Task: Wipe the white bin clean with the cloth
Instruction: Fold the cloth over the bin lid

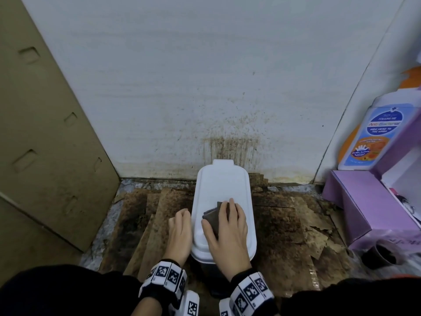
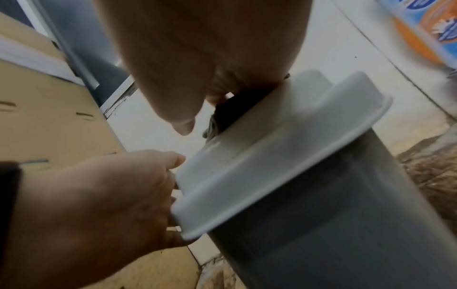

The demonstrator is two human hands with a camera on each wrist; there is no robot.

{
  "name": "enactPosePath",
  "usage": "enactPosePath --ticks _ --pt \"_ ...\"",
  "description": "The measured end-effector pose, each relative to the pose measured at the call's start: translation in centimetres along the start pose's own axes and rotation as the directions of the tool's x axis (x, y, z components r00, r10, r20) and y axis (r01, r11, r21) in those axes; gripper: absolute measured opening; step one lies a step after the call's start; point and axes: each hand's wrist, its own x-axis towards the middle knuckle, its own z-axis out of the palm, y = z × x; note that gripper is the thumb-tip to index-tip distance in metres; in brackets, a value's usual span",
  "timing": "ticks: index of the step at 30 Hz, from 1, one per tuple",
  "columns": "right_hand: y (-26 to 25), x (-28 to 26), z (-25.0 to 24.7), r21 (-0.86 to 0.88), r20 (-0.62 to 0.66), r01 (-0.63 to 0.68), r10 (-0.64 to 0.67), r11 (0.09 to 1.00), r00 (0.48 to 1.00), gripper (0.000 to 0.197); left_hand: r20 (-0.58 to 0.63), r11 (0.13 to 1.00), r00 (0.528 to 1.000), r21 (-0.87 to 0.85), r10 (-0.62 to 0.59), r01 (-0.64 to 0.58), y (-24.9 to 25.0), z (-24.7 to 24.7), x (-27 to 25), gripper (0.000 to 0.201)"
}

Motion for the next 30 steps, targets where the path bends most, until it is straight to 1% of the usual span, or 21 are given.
enactPosePath --ticks 1,3,5,6,8,10,11,14,16,18,21,25,27,30 --pt "0.3 0.1 -0.4 0.054 0.002 0.017 -0.017 0.998 1.0 0.08 -0.035 0.997 0.999 -0.073 -0.008 0.006 0.3 -0.1 0.0 0.025" --pt "0.9 0.1 -1.4 0.109 -0.004 0.039 -0.039 0.993 0.999 0.073 -0.1 0.972 0.994 -0.236 -0.042 0.018 1.2 -0.5 -0.1 0.027" --pt "1.5 0.1 -1.8 0.128 -0.005 0.034 -0.034 0.991 0.999 0.071 -0.134 0.965 0.991 -0.26 -0.002 -0.033 2.1 -0.8 -0.3 0.027" --pt "1.7 0.0 -2.0 0.134 -0.031 0.014 -0.01 0.991 0.999 0.067 -0.141 0.969 0.99 -0.242 0.021 -0.055 2.4 -0.9 -0.4 0.027" --pt "1.9 -0.2 -2.1 0.128 -0.132 -0.05 0.067 0.991 0.989 0.053 -0.137 0.98 0.989 -0.179 0.058 -0.082 2.9 -0.9 -0.6 0.026" --pt "2.0 -0.3 -2.2 0.107 -0.213 -0.114 0.135 0.988 0.968 0.044 -0.141 0.993 0.987 -0.071 0.08 -0.091 3.4 -0.9 -0.6 0.027" --pt "1.9 -0.4 -2.3 0.087 -0.227 -0.133 0.15 0.987 0.962 0.044 -0.151 0.994 0.983 0.004 0.106 -0.106 3.6 -0.8 -0.7 0.028" --pt "1.9 -0.6 -2.5 0.03 -0.182 -0.147 0.15 0.989 0.972 0.051 -0.166 0.974 0.971 0.177 0.172 -0.142 3.9 -0.6 -0.8 0.031" --pt "1.9 -0.7 -2.5 0.004 -0.136 -0.138 0.137 0.99 0.981 0.059 -0.156 0.958 0.971 0.25 0.183 -0.14 4.0 -0.6 -0.8 0.033" --pt "2.0 -0.7 -2.5 -0.051 -0.118 -0.116 0.109 0.992 0.987 0.065 -0.145 0.945 0.972 0.299 0.185 -0.135 4.3 -0.8 -0.8 0.035" --pt "2.1 -0.7 -2.8 -0.06 -0.105 -0.098 0.091 0.993 0.99 0.067 -0.127 0.938 0.977 0.324 0.171 -0.122 4.5 -1.1 -0.8 0.036" --pt "2.1 -0.4 -3.2 0.001 -0.097 -0.103 0.102 0.995 0.99 0.063 -0.119 0.953 0.98 0.278 0.157 -0.119 4.5 -0.9 -0.8 0.032" --pt "2.0 -0.4 -3.4 0.063 -0.095 -0.116 0.121 0.991 0.988 0.059 -0.126 0.962 0.979 0.241 0.161 -0.127 4.6 -0.8 -0.8 0.026" --pt "1.9 -0.4 -3.6 0.176 -0.086 -0.142 0.159 0.974 0.984 0.046 -0.157 0.971 0.97 0.18 0.185 -0.156 5.0 -0.7 -0.6 0.014"
